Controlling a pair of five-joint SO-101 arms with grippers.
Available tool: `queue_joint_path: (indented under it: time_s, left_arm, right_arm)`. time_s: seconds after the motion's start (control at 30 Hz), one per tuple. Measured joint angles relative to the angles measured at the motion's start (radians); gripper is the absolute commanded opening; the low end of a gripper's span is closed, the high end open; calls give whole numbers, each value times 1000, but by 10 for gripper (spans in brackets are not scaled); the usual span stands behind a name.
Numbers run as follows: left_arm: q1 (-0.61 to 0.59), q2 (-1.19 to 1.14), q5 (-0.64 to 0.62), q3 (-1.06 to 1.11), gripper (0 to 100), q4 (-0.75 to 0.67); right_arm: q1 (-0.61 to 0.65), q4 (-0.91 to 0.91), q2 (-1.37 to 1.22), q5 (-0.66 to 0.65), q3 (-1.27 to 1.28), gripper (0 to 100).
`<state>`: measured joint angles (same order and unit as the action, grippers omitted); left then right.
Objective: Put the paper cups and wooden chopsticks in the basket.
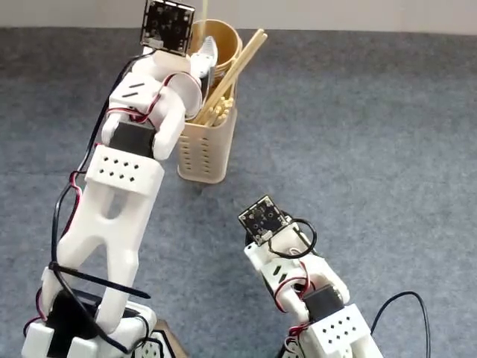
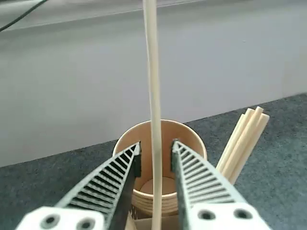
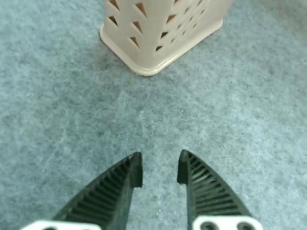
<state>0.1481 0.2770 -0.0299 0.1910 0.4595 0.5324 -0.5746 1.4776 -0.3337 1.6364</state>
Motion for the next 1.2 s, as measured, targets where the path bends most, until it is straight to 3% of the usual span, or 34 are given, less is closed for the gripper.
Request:
queue_joint_path:
  time_s: [0.2,0.37,0.53,0.67,0.73,0.87,1.07,1.2]
  left_arm:
    - [-6,107,-21,21,133,9]
    - [-84,250,-21,58,133,49]
    - [-209,476,-21,74,133,261]
    - [-253,738,-21,141,136,523]
    - [-249,890,-21,224,136,652]
    - [-252,1168,-21,517,136,723]
    - [-249,1494,89,1099,136,603]
    - [-247,1524,100,1350,135,531]
  right_arm:
    - [0,0,0,0,0,139]
    - [0,0,0,0,0,139]
    - [-72,-40,0,-2,-18,138]
    - [-147,-245,58,-2,-166,74]
    - [-186,-394,126,-2,-255,0]
    - [-249,-664,318,-2,-377,4]
    - [-405,-617,311,-2,-245,5]
    - [-433,-586,319,-2,-35,5]
